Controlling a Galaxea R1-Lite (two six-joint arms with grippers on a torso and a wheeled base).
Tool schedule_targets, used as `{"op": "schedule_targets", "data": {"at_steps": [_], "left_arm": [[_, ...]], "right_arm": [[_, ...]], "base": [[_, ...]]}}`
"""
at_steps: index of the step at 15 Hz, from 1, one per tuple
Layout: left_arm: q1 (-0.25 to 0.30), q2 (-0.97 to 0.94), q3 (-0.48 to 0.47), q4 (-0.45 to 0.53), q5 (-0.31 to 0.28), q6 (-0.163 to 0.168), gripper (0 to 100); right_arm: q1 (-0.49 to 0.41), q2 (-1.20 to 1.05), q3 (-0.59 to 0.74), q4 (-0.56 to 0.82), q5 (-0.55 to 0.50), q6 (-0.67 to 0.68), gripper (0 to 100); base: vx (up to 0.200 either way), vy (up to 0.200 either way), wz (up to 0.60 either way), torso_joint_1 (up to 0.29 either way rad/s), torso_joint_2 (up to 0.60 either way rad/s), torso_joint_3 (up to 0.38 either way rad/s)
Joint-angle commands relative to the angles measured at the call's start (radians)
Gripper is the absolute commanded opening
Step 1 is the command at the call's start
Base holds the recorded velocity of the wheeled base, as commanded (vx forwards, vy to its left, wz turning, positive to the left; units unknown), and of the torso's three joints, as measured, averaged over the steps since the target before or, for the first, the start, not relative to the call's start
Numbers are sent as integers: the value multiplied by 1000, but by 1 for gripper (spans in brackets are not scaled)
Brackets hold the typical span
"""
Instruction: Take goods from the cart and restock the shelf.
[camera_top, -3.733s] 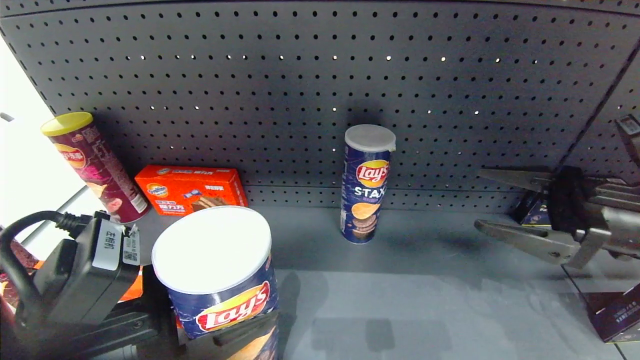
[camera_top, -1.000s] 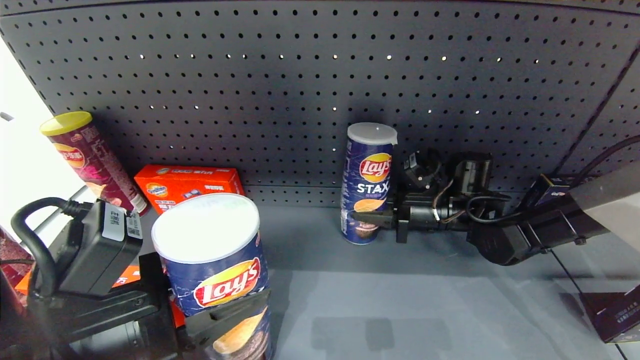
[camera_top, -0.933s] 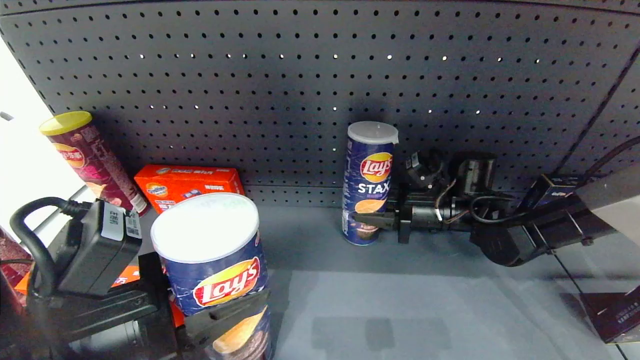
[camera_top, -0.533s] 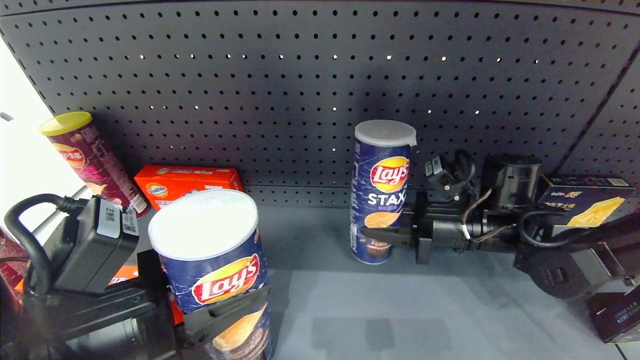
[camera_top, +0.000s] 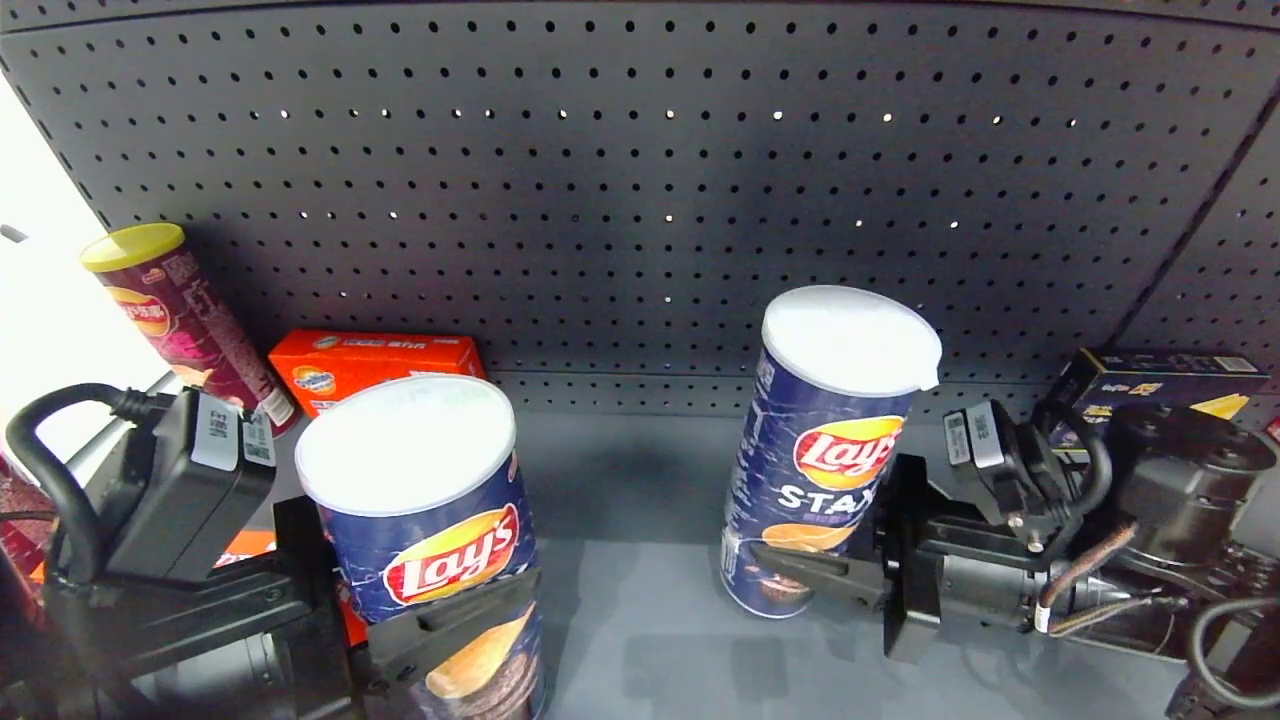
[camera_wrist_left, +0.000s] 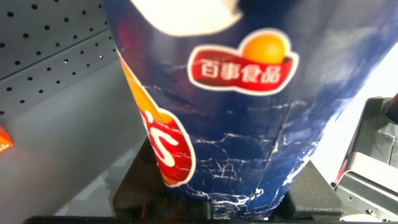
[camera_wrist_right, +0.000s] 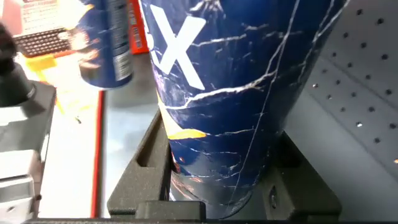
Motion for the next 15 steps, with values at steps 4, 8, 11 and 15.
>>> {"op": "schedule_targets", "data": {"at_steps": [4, 8, 11, 15], "left_arm": [[1, 4, 0, 0, 1, -2, 0], [1, 2, 0, 0, 1, -2, 0], [1, 1, 8, 0, 3, -2, 0], [1, 1, 11, 0, 3, -2, 0]], "right_arm": [[15, 46, 130, -88, -7, 0, 0], [20, 115, 133, -151, -7, -1, 0], [31, 123, 133, -151, -8, -1, 0], [34, 141, 126, -160, -10, -3, 0]], "base": [[0, 0, 0, 0, 0, 0], [0, 0, 0, 0, 0, 0], [0, 0, 0, 0, 0, 0], [0, 0, 0, 0, 0, 0]]}}
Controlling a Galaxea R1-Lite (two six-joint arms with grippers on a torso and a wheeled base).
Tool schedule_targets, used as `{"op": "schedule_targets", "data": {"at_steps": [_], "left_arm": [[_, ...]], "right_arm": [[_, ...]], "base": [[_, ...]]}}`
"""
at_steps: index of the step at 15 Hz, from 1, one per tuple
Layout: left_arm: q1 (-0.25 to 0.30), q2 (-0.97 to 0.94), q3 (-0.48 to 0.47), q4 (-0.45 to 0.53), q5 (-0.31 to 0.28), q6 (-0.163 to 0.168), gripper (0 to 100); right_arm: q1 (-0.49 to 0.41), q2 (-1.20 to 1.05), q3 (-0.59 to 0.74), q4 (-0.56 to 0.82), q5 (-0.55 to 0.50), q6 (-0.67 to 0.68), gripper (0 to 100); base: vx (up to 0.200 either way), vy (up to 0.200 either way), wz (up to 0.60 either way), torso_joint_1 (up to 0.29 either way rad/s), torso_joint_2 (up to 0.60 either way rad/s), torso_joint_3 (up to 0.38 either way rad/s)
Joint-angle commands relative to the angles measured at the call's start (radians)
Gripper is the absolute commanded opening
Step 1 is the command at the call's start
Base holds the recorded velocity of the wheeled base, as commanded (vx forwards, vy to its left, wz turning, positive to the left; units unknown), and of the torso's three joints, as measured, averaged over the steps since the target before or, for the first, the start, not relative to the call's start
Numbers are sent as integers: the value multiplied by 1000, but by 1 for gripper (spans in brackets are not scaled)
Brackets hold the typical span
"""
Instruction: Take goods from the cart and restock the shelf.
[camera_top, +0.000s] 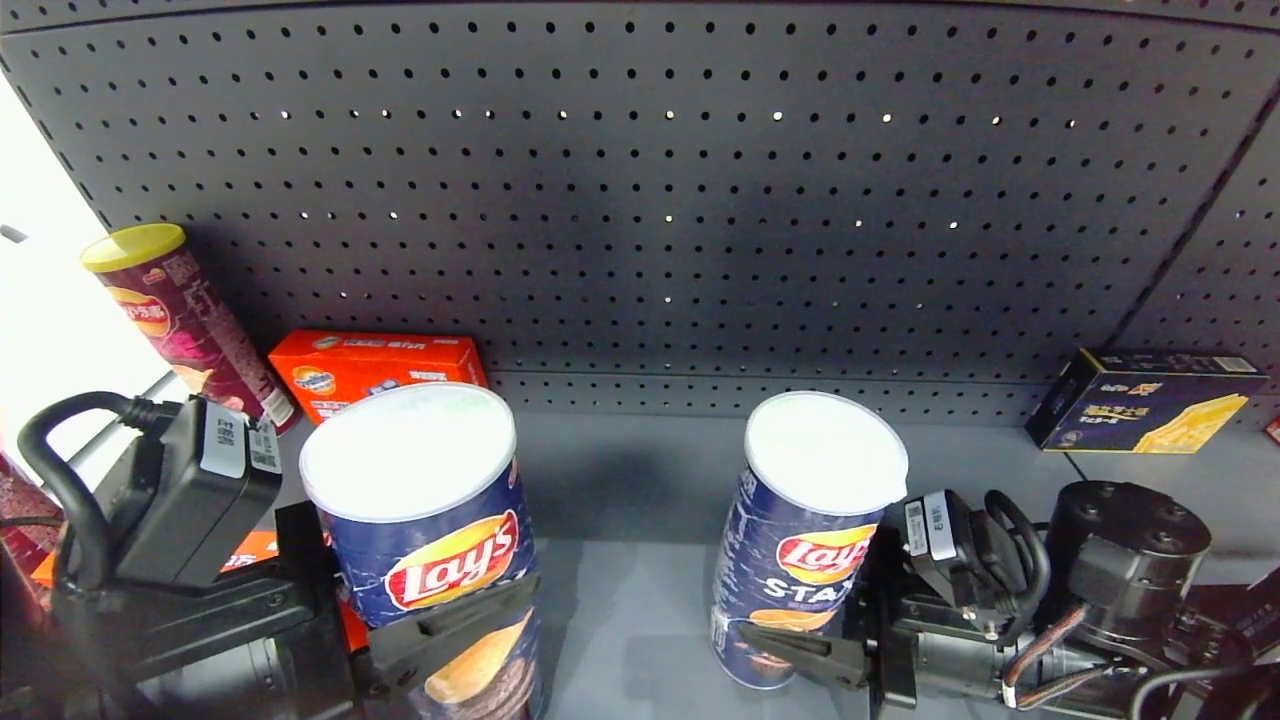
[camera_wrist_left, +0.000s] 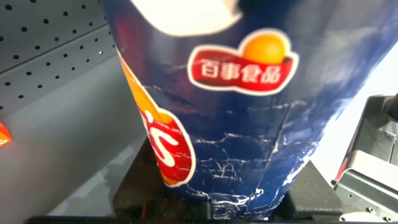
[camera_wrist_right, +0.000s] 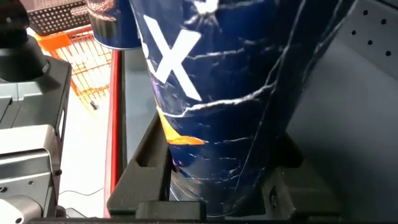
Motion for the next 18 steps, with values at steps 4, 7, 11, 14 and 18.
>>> {"op": "schedule_targets", "data": {"at_steps": [4, 7, 11, 14, 18], "left_arm": [[0, -2, 1, 0, 0, 0, 0], [0, -4, 5, 0, 0, 0, 0], [0, -4, 7, 0, 0, 1, 0], [0, -4, 15, 0, 0, 3, 0], [0, -7, 16, 0, 1, 3, 0]], "right_arm": [[16, 8, 0, 0, -27, -4, 100], [8, -39, 20, 0, -59, -2, 100], [-21, -170, 109, 0, -59, -2, 100], [-33, -288, 158, 1, -56, -2, 100], [-90, -515, 221, 50, -61, -1, 100]], "base": [[0, 0, 0, 0, 0, 0], [0, 0, 0, 0, 0, 0], [0, 0, 0, 0, 0, 0], [0, 0, 0, 0, 0, 0], [0, 0, 0, 0, 0, 0]]}}
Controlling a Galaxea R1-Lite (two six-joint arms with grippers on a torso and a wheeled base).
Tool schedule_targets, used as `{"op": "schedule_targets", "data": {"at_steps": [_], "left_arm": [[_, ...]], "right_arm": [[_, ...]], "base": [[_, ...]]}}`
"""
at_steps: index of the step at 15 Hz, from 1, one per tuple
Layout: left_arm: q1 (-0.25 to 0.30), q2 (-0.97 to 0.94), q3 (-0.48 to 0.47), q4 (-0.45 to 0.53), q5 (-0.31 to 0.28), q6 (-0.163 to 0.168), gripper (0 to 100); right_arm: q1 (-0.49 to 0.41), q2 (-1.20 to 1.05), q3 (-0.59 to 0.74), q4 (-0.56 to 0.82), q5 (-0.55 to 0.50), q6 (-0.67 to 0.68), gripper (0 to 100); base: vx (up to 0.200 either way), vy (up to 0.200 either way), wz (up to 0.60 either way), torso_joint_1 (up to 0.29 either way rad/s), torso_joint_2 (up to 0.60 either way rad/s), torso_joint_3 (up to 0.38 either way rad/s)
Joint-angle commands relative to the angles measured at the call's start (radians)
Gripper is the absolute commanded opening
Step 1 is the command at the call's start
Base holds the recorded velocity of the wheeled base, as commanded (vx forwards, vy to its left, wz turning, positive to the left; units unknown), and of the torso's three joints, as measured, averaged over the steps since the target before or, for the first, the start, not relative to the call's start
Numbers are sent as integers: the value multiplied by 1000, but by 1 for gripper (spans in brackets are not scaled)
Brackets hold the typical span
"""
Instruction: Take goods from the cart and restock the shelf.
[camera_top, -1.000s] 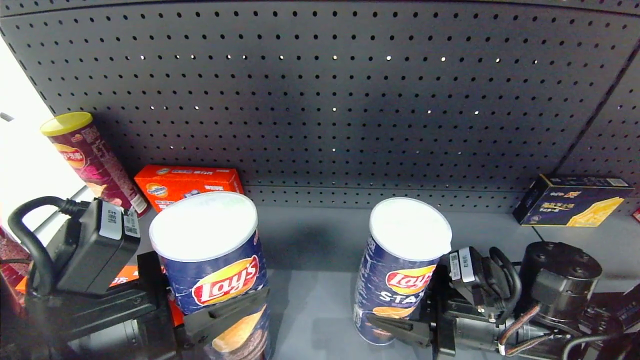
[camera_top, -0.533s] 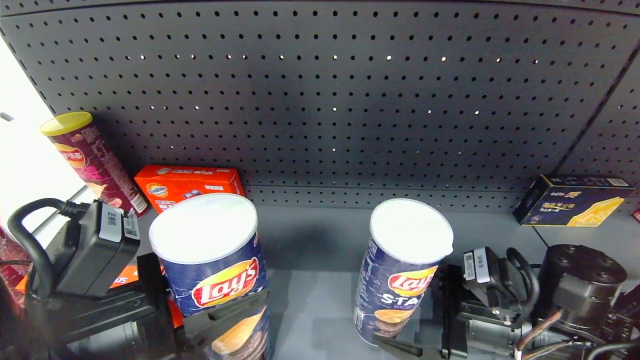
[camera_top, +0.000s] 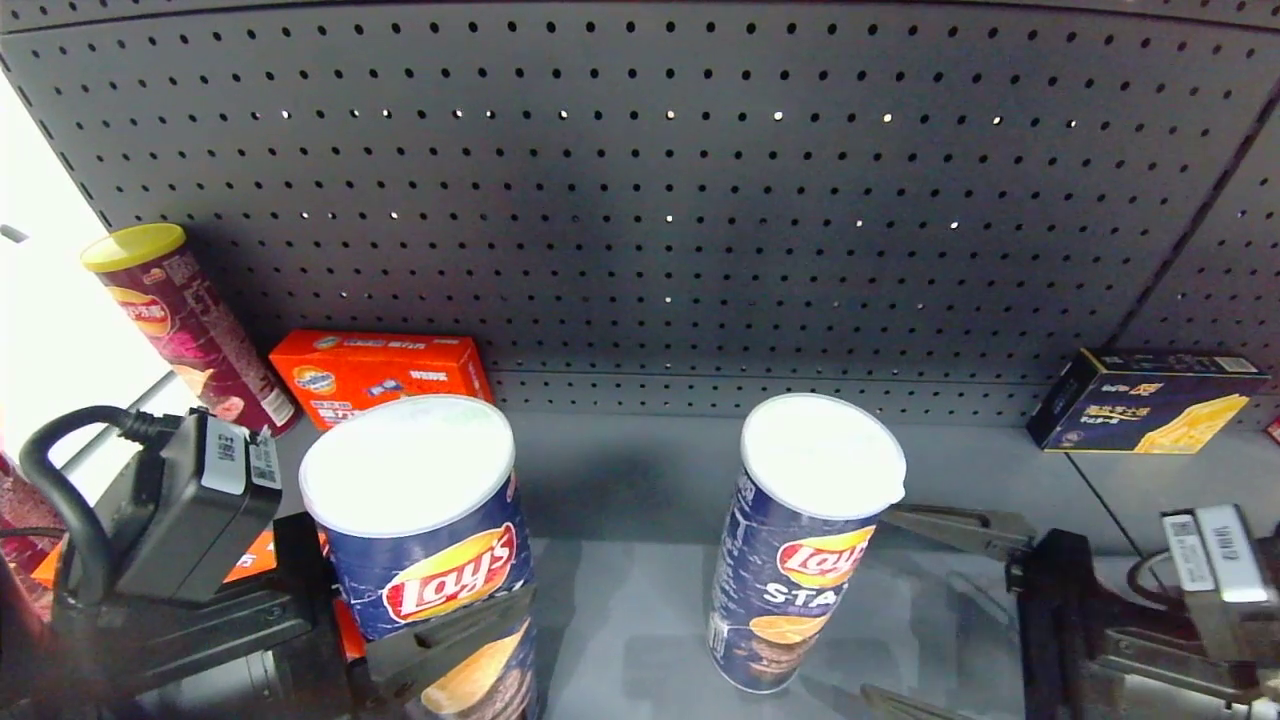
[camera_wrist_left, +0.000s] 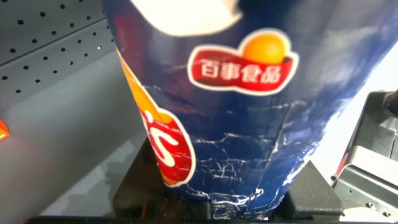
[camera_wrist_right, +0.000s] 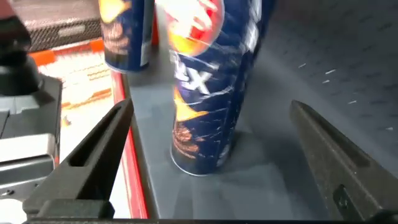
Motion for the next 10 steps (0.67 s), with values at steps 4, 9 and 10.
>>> {"op": "schedule_targets", "data": {"at_steps": [4, 9, 10], "left_arm": [[0, 0, -17, -2, 0, 3, 0], [0, 0, -6, -24, 0, 3, 0], [0, -1, -5, -24, 0, 3, 0]], "right_arm": [[-178, -432, 4, 299, -106, 21, 100], [-243, -666, 19, 424, -366, 114, 100], [-266, -714, 30, 450, -369, 116, 100]], "base": [[0, 0, 0, 0, 0, 0], [0, 0, 0, 0, 0, 0], [0, 0, 0, 0, 0, 0]]}}
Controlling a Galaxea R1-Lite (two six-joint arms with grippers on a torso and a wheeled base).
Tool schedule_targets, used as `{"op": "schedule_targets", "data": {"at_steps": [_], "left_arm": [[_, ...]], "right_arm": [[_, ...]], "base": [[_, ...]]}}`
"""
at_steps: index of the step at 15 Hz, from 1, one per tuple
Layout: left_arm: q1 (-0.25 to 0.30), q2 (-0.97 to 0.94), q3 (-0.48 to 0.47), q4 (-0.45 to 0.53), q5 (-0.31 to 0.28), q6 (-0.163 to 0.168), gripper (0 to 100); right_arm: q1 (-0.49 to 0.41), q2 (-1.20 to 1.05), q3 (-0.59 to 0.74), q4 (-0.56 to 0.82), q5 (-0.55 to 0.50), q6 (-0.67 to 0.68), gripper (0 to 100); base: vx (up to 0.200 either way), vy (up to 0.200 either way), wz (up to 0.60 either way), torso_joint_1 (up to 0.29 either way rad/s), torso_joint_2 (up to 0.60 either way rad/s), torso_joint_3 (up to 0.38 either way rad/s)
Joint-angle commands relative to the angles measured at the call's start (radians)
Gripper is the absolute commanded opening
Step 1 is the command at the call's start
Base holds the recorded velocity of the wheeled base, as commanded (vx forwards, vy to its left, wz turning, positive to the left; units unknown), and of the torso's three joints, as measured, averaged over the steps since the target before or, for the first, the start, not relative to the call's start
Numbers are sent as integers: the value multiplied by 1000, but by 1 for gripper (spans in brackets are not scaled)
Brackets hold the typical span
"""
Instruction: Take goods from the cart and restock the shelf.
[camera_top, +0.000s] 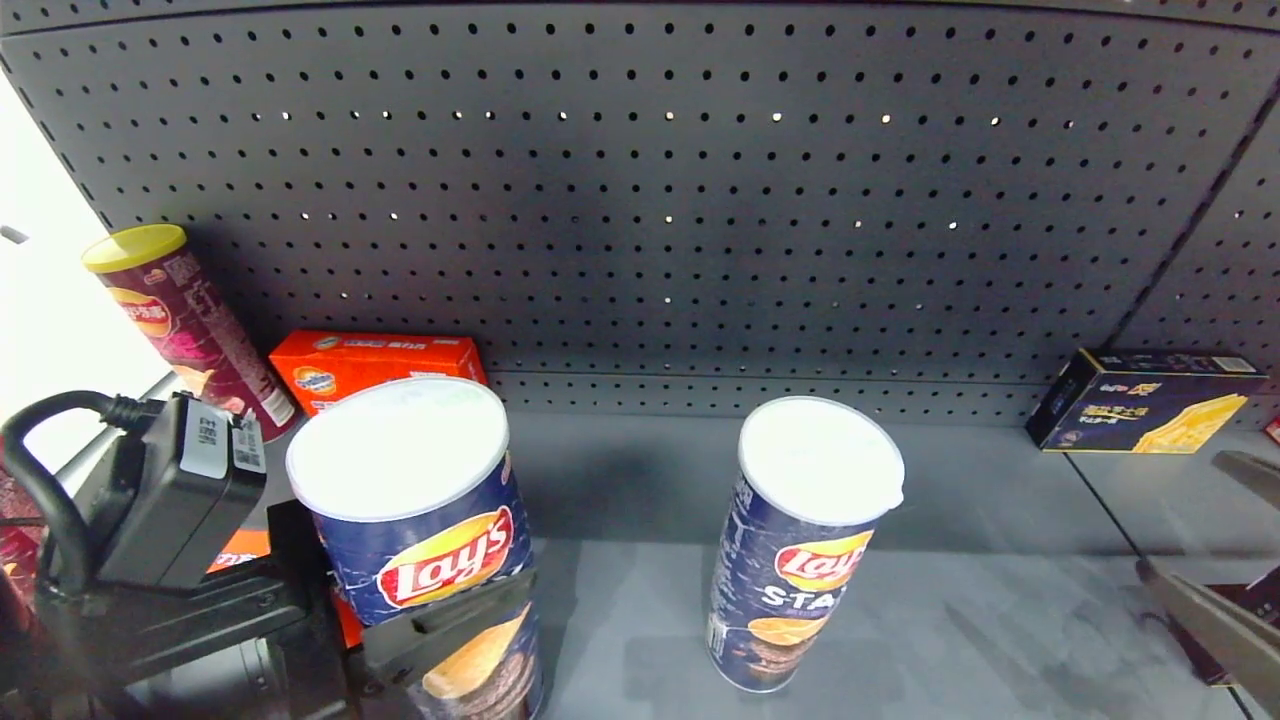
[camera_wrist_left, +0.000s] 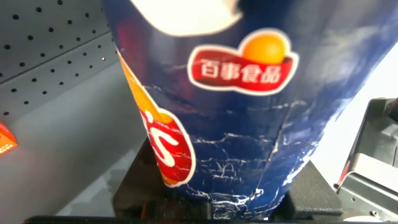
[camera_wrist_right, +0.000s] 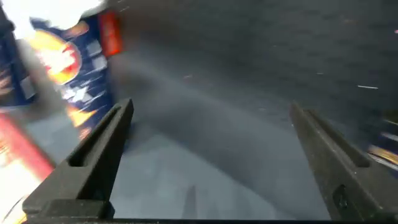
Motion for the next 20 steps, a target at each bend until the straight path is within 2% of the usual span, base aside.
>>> {"op": "schedule_targets", "data": {"at_steps": [1, 3, 4, 5, 8, 9, 11, 13, 19, 20], "left_arm": [[0, -2, 0, 1, 0, 0, 0], [0, -4, -17, -1, 0, 0, 0], [0, -4, -17, -1, 0, 0, 0], [0, -4, -13, -1, 0, 2, 0], [-2, -4, -14, -1, -2, 2, 0], [-2, -4, -17, -2, -3, 0, 0], [-2, -4, -16, -2, -3, 0, 0], [-2, -16, -5, -2, -3, 0, 0], [-3, -16, -10, -2, -6, -1, 0], [-3, -16, -10, -2, -13, -1, 0]], "right_arm": [[-57, -169, 25, 55, -16, 7, 100], [-108, -296, 39, 181, -59, 7, 100], [-109, -300, 39, 187, -61, 7, 100], [-134, -451, 56, 356, -81, 7, 100], [-178, -755, 76, 710, -87, 7, 100], [-180, -751, 91, 710, -128, 10, 100], [-180, -750, 128, 706, -142, 13, 100], [-180, -748, 128, 850, -191, 21, 100], [-178, -748, 128, 850, -191, 63, 100], [-178, -748, 128, 914, -190, 85, 100]], "base": [[0, 0, 0, 0, 0, 0], [0, 0, 0, 0, 0, 0], [0, 0, 0, 0, 0, 0], [0, 0, 0, 0, 0, 0], [0, 0, 0, 0, 0, 0], [0, 0, 0, 0, 0, 0], [0, 0, 0, 0, 0, 0], [0, 0, 0, 0, 0, 0], [0, 0, 0, 0, 0, 0], [0, 0, 0, 0, 0, 0]]}}
